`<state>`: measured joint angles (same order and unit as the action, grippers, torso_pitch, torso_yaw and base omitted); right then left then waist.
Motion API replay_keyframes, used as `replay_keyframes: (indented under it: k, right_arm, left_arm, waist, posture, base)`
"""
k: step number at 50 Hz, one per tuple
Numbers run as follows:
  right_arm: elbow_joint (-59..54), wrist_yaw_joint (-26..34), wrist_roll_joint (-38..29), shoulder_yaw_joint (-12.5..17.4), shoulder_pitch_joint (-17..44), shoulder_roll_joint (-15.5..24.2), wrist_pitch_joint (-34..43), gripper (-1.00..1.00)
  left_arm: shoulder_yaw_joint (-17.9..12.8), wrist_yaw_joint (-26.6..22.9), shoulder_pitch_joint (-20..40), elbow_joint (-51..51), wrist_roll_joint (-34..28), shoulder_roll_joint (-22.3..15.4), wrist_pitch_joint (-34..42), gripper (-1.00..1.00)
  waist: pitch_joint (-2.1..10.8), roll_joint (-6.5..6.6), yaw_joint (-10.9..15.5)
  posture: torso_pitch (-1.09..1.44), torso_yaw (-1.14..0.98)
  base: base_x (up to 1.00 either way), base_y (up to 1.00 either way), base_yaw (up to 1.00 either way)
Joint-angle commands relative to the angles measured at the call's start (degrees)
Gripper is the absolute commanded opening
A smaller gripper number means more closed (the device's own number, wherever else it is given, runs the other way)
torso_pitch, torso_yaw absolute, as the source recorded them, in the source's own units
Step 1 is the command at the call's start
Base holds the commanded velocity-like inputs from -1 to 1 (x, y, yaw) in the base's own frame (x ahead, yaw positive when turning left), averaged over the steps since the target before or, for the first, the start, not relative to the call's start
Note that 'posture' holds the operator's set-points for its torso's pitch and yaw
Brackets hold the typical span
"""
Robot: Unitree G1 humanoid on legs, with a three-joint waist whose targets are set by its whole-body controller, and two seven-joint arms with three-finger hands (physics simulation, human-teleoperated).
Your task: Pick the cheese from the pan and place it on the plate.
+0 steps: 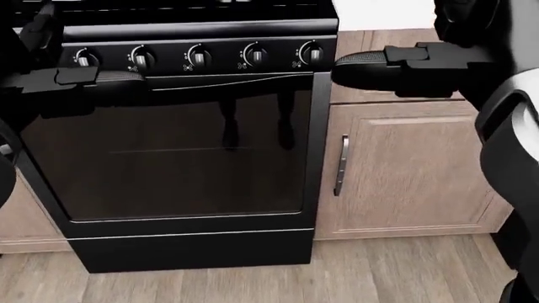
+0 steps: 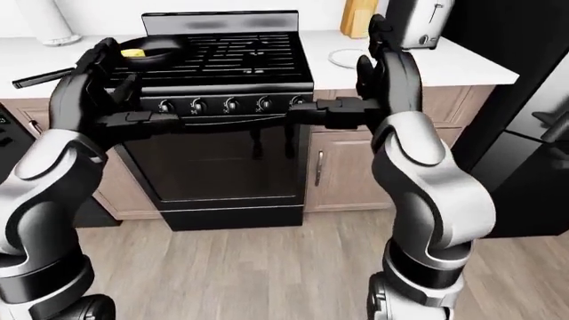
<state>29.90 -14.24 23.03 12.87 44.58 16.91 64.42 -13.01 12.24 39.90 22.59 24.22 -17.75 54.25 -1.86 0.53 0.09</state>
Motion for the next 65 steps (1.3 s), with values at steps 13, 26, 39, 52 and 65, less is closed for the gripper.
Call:
replay_keyframes:
  k: [13, 26, 39, 52, 65]
  right_arm:
    - [1.8, -2.0, 3.1, 0.7, 1.7, 1.4, -2.4, 1.00]
    - [2.0, -2.0, 3.4, 0.2, 1.4, 1.5, -2.7, 1.00]
    - [2.2, -2.1, 3.3, 0.0, 1.3, 1.3, -2.6, 1.00]
    - [2.3, -1.9, 3.2, 0.1, 1.4, 1.3, -2.6, 1.00]
    - [1.9, -1.8, 3.3, 0.0, 1.4, 1.3, -3.0, 1.00]
  left_arm:
    - [-0.5, 0.7, 1.9, 2.2, 1.1, -0.7, -2.3, 1.00]
    - [-0.8, 1.2, 2.0, 2.1, 1.7, -1.2, -2.3, 1.00]
    - [-0.9, 1.5, 2.0, 2.2, 2.4, -1.8, -2.2, 1.00]
    - [-1.1, 1.8, 2.2, 2.4, 2.6, -2.0, -2.0, 1.00]
    - [-1.1, 2.0, 2.3, 2.2, 2.9, -2.0, -1.8, 1.00]
  waist:
    - [0.46, -1.23, -0.2]
    - [0.60, 2.56, -0.2]
    - [0.75, -2.43, -0.2]
    - [1.07, 3.04, -0.6]
    - [0.79, -3.30, 0.2]
  posture:
    - [0.00, 0.00]
    - [0.00, 0.00]
    - [0.00, 0.00]
    - [0.00, 0.00]
    - [0.00, 0.00]
  base:
    - [0.11, 0.09, 0.00]
    - [0.11, 0.14, 0.00]
    - [0.13, 0.25, 0.00]
    - [0.13, 0.25, 0.00]
    - [0.13, 0.25, 0.00]
